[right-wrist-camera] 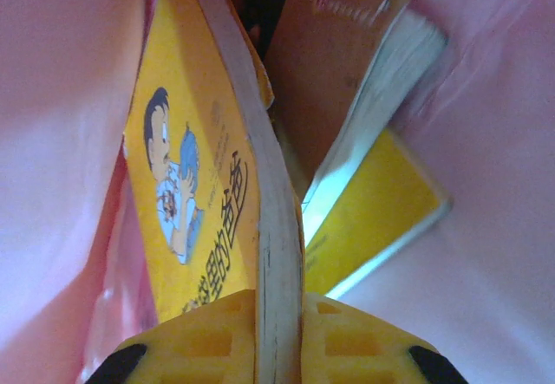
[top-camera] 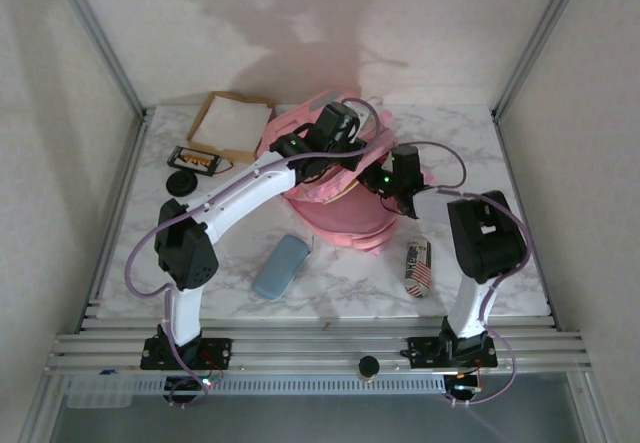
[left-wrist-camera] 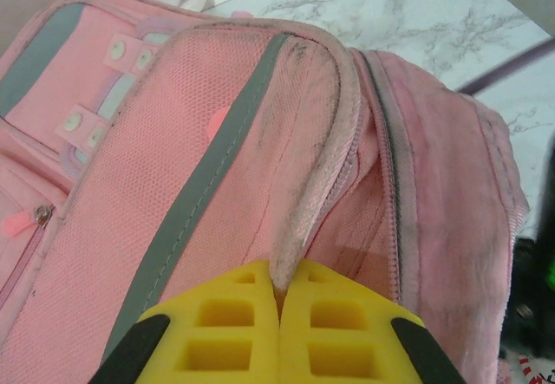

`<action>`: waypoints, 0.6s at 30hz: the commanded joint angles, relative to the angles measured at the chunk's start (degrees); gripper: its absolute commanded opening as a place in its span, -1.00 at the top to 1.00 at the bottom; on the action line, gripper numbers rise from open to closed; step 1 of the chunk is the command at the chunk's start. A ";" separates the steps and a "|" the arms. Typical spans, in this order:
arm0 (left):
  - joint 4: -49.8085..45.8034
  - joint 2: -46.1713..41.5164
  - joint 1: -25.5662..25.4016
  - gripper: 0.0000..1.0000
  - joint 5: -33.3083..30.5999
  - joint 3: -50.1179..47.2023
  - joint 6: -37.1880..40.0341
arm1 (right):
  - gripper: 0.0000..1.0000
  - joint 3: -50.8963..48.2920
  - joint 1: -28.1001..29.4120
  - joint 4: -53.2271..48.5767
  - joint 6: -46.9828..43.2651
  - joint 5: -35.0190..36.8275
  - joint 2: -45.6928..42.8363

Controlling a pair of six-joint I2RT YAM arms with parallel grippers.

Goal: Pack books, pencil case, and school supplies into a backpack

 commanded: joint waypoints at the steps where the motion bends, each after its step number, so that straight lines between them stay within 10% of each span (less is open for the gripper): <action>1: 2.73 -0.72 -0.75 1.00 1.13 3.07 -1.43 | 0.86 4.27 -0.77 5.60 1.30 2.61 2.02; 11: 5.64 -0.49 -0.68 1.00 1.46 1.49 -4.21 | -0.20 -2.95 -1.49 -3.64 -2.08 4.39 -7.82; 18: 8.42 1.59 -0.77 0.97 3.66 -1.01 -8.68 | -0.32 -15.04 -2.88 -18.12 -6.88 12.79 -29.52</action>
